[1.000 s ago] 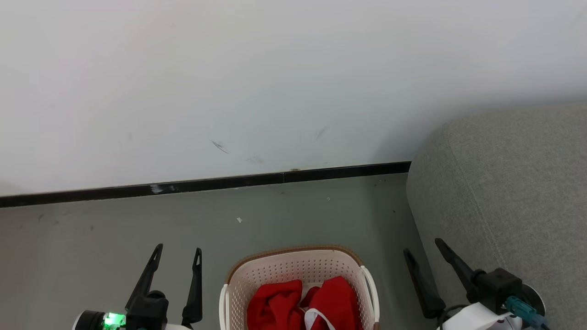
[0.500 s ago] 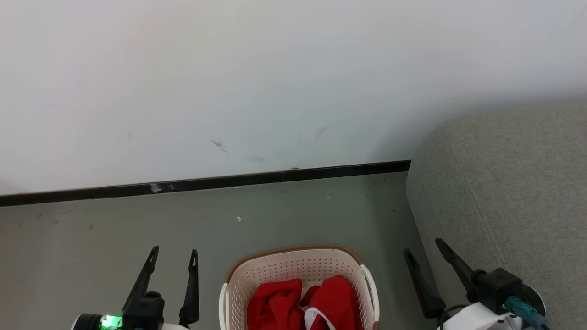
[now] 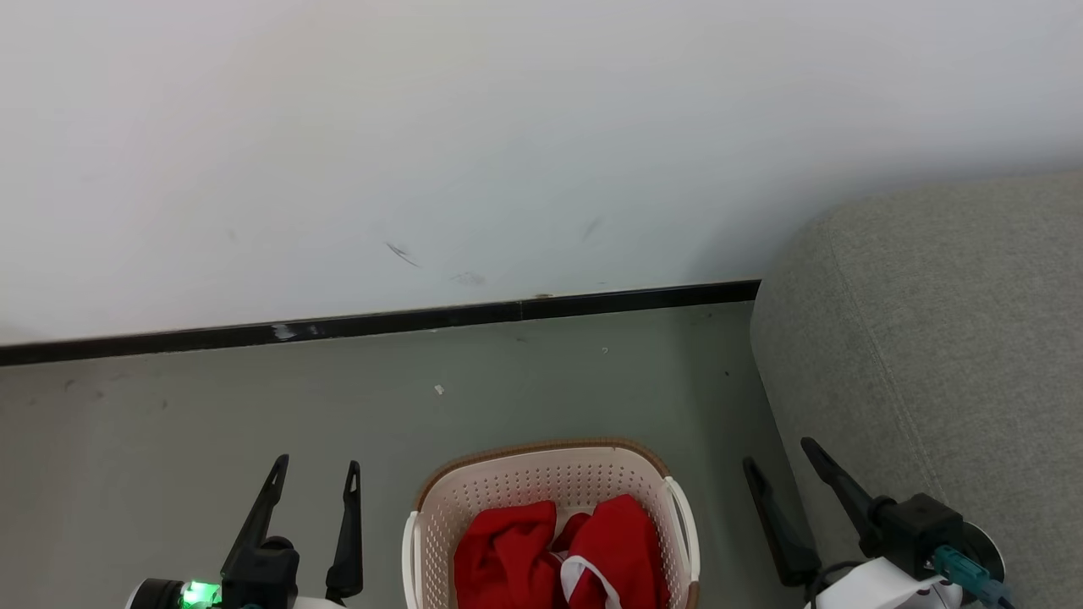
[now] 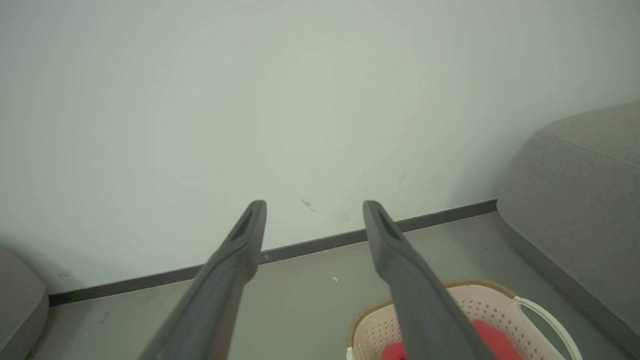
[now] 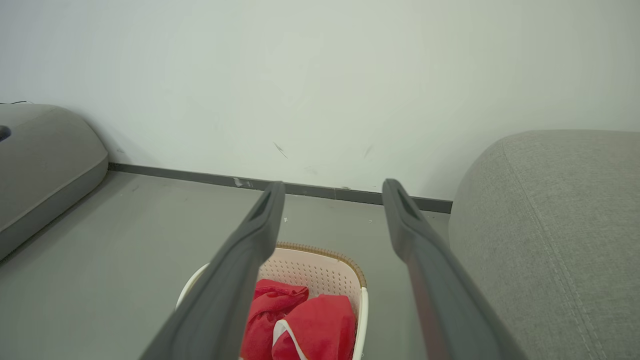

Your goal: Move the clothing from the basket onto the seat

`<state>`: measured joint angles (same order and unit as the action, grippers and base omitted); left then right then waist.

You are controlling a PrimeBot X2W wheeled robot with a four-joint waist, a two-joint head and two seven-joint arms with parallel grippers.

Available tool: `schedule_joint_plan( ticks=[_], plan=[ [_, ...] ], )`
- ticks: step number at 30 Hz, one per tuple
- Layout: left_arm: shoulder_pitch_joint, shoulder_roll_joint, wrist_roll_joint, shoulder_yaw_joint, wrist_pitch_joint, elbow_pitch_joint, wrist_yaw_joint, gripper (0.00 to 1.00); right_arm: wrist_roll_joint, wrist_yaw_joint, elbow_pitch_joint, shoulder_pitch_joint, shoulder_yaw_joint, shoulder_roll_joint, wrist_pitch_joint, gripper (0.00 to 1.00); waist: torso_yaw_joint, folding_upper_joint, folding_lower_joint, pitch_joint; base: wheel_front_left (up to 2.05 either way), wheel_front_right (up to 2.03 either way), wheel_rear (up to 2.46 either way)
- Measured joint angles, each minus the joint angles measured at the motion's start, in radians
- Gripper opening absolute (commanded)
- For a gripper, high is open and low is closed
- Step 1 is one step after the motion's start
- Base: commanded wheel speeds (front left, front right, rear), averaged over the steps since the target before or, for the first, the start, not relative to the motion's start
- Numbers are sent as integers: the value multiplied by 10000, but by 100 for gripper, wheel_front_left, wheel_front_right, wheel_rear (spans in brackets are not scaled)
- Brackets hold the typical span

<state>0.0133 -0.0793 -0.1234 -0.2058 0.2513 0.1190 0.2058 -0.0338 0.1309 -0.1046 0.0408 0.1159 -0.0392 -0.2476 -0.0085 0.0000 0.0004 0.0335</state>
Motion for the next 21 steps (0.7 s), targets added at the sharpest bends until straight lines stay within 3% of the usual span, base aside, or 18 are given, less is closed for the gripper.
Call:
schedule_joint_plan(
  ticks=[21],
  plan=[
    [-1003, -219, 523, -650, 10, 1104, -535, 100, 121, 0, 604, -81, -121, 0, -2, 100, -215, 0, 0, 1126, 0, 0, 0]
  ],
)
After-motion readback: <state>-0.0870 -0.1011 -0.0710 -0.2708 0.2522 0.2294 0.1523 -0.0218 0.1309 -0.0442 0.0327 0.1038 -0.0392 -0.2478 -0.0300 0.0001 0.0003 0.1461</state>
